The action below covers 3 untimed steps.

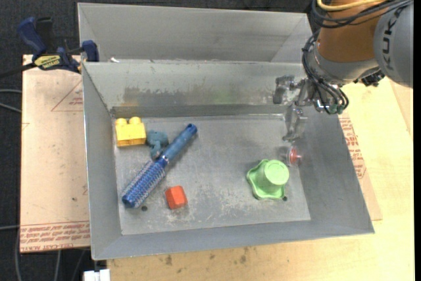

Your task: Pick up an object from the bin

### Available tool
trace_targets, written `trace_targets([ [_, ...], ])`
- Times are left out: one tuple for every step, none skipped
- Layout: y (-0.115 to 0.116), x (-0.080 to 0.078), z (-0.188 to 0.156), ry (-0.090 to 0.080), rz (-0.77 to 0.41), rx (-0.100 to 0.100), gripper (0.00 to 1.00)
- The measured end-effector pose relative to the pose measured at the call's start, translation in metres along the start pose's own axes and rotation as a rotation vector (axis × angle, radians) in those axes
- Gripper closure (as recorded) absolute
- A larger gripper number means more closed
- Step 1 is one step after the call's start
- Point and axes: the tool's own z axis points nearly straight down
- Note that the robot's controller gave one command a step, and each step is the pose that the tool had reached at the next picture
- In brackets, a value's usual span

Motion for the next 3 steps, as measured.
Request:
trace_targets([
  [-0.062,0.078,0.083,0.002,-0.154,0.000,0.00],
  [0.009,0.102,0.118,-0.001,-0.180,-0.004,0.00],
  [0.004,0.100,0.115,-0.006,-0.174,0.001,1.00],
])
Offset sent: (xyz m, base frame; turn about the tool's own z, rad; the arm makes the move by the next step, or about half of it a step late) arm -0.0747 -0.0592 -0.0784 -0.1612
